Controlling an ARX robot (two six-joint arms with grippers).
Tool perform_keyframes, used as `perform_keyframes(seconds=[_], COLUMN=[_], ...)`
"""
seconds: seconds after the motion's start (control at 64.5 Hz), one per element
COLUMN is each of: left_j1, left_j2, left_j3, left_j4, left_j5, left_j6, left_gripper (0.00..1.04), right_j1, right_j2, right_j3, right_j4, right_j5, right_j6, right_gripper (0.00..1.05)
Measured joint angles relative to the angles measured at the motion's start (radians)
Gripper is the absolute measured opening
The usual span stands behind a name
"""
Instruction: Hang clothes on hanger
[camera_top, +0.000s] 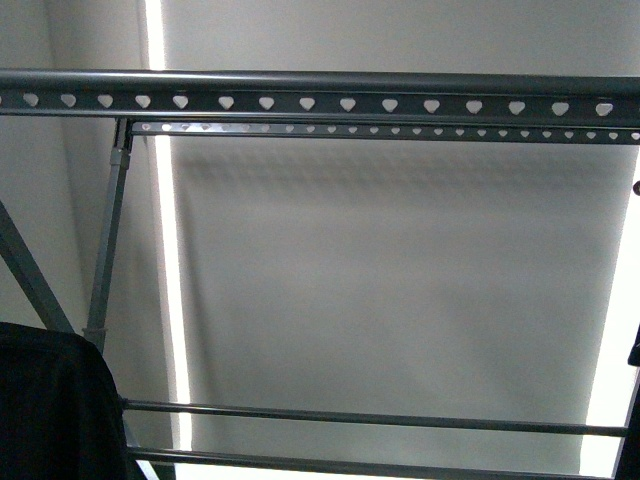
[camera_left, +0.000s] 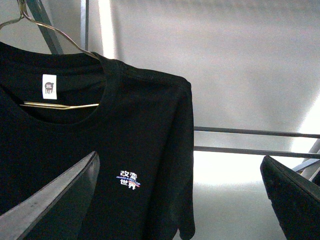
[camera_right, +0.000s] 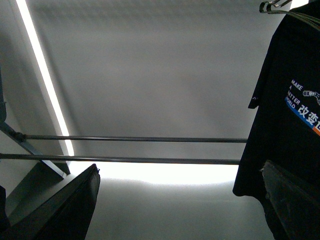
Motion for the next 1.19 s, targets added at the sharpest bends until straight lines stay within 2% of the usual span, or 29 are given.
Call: perform_keyframes(seconds=[0.62, 0.698, 0.744, 0.791, 0.837, 0.868, 0.93, 0.992, 1.07, 1.194], left_j1=[0.0, 0.014, -0.008, -0.058, -0.134, -0.206, -0.264, -0.291, -0.296, -0.294], left_j2=[0.0, 0.005, 0.022, 0.064, 0.151, 0.252, 0.384, 0.568, 0.721, 0.961], left_j3=[0.0, -0.001, 0.001, 0.008, 0.031, 0.063, 0.123, 0.212, 0.302, 0.467], left_j4=[0.0, 0.07, 0.142, 0.198, 0.259, 0.327, 0.383, 0.446, 0.441, 0.321], left_j5=[0.0, 0.112, 0.112, 0.067, -0.042, -0.148, -0.254, -0.383, -0.473, -0.645], left_j6=[0.0, -0.06, -0.098, -0.121, -0.13, -0.13, -0.141, -0.163, -0.204, -0.329], left_gripper=[0.98, 0.98, 0.98, 0.98, 0.98, 0.98, 0.98, 0.98, 0.98, 0.98], right_j1=[0.0, 0.0, 0.0, 0.0, 0.0, 0.0, 0.0, 0.0, 0.0, 0.0], right_j2=[0.0, 0.0, 0.0, 0.0, 0.0, 0.0, 0.0, 0.0, 0.0, 0.0], right_j3=[0.0, 0.0, 0.0, 0.0, 0.0, 0.0, 0.0, 0.0, 0.0, 0.0], right_j4=[0.0, 0.0, 0.0, 0.0, 0.0, 0.0, 0.0, 0.0, 0.0, 0.0], right_j5=[0.0, 0.0, -0.002, -0.001, 0.001, 0.001, 0.001, 0.0, 0.001, 0.001], right_j6=[0.0, 0.0, 0.0, 0.0, 0.0, 0.0, 0.0, 0.0, 0.0, 0.0], right_gripper=[0.97, 0.97, 0.97, 0.97, 0.97, 0.97, 0.97, 0.97, 0.97, 0.97])
